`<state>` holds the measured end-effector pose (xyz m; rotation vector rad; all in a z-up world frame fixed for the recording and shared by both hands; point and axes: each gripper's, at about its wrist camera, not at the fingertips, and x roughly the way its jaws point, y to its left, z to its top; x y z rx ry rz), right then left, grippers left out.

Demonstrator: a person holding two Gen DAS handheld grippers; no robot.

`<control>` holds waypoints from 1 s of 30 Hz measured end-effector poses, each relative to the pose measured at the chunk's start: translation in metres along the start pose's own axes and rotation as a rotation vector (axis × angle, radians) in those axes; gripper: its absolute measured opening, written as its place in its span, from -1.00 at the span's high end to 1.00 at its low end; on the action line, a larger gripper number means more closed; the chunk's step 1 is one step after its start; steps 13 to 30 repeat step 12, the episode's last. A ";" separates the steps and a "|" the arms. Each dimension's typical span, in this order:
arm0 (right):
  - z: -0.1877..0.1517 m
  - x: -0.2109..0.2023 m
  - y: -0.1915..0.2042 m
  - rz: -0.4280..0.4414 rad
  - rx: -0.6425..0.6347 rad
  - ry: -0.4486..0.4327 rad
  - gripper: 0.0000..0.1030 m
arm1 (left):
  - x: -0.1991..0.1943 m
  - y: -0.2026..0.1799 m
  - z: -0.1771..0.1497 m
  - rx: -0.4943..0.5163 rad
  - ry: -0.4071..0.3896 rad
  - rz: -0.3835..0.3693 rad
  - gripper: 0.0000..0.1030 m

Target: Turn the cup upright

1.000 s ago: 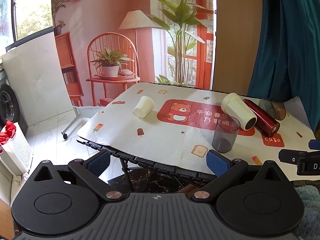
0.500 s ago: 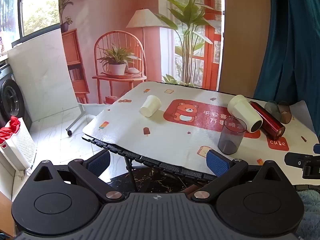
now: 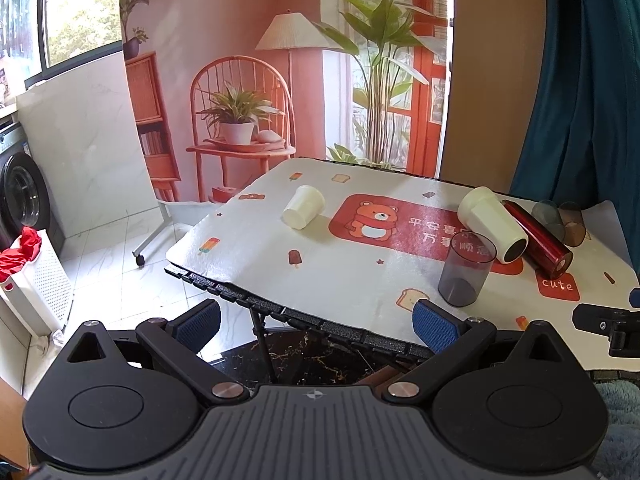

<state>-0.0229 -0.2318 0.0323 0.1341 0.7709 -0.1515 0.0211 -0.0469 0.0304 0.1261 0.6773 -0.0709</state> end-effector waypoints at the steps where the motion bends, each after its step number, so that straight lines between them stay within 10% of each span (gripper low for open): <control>1: 0.000 0.000 0.000 0.000 0.000 0.000 -1.00 | 0.000 0.000 0.000 0.000 0.002 0.000 -1.00; 30: -0.003 0.002 -0.001 0.004 0.003 0.002 -1.00 | -0.001 -0.002 -0.001 0.008 -0.006 0.006 -1.00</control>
